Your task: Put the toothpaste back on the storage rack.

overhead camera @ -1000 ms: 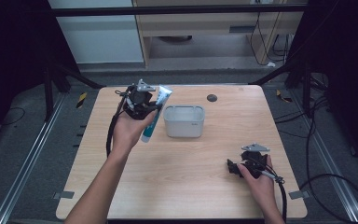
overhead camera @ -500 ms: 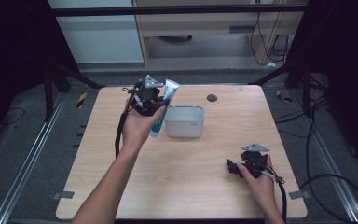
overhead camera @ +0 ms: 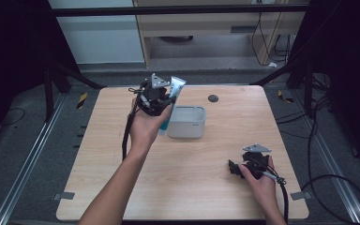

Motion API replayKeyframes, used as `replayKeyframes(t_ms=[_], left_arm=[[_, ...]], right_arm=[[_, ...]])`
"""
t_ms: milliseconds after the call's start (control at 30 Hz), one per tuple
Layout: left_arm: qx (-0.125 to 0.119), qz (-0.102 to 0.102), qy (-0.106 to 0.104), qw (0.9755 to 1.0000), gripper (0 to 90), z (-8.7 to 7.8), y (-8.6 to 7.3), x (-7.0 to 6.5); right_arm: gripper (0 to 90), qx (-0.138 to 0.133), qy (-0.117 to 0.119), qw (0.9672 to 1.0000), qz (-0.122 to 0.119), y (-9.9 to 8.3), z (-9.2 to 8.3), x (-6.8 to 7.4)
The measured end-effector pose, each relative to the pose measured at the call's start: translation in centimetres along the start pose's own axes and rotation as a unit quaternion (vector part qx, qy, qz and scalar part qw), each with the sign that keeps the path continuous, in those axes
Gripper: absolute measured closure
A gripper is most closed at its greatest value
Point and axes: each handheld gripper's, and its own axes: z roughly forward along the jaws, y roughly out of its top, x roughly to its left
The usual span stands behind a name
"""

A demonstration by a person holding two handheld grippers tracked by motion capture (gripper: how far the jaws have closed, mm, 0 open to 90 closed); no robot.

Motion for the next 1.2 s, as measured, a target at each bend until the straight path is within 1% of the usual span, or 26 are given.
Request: replayKeyframes(t_ms=[33,67,100,200,267,333,367,467,667,733,867,1067,1100,1200], left_arm=[[-0.005,-0.005,0.002,1.0000,78.9,0.0,0.0,-0.2],[-0.005,-0.001,0.003,1.0000,78.9,-0.1,0.1,-0.2],[-0.010,-0.004,0.006,0.9999,78.9,-0.1,0.2,-0.4],[-0.015,-0.001,0.011,0.9998,78.9,0.0,0.2,-0.9],[-0.012,0.000,0.012,0.9998,78.9,0.2,0.2,-1.2],[-0.017,-0.001,0.011,0.9998,78.9,0.5,0.3,-1.6],[-0.017,-0.001,0.011,0.9998,78.9,0.5,0.3,-1.6],[-0.028,-0.005,0.012,0.9995,78.9,0.6,0.4,-1.9],[-0.048,-0.017,0.013,0.9986,78.8,0.9,0.5,-1.9],[-0.049,-0.021,0.013,0.9985,78.8,1.0,0.5,-2.0],[-0.050,-0.017,0.013,0.9985,78.8,1.1,0.7,-2.3],[-0.065,-0.021,0.022,0.9974,78.8,1.1,1.0,-2.4],[-0.071,-0.017,0.026,0.9970,78.8,1.3,1.0,-2.3],[-0.072,-0.021,0.021,0.9970,78.8,1.4,0.9,-2.3]], right_arm=[[0.4,0.001,0.000,1.0000,0.001,0.0,0.0,0.0],[0.4,0.001,0.000,1.0000,0.001,0.0,0.0,0.0],[0.4,0.001,0.000,1.0000,0.001,0.0,0.0,0.0],[0.5,0.001,0.000,1.0000,0.001,0.0,0.0,0.0],[0.4,0.001,0.000,1.0000,0.001,0.0,0.0,0.0],[0.4,0.001,0.000,1.0000,0.001,0.0,0.0,0.0],[0.4,0.001,0.000,1.0000,0.001,0.0,0.0,0.0],[0.4,0.001,0.000,1.0000,0.000,0.0,0.0,0.0],[0.4,0.001,0.000,1.0000,0.000,0.0,0.0,0.0],[0.4,0.001,0.001,1.0000,0.001,0.0,0.0,0.0],[0.4,0.002,0.001,1.0000,0.000,0.0,0.0,0.0],[0.4,0.001,0.003,1.0000,0.002,0.0,0.0,0.1],[0.4,0.001,0.003,1.0000,0.001,0.0,0.0,0.1],[0.4,0.001,0.003,1.0000,-0.001,0.0,0.0,0.0]])
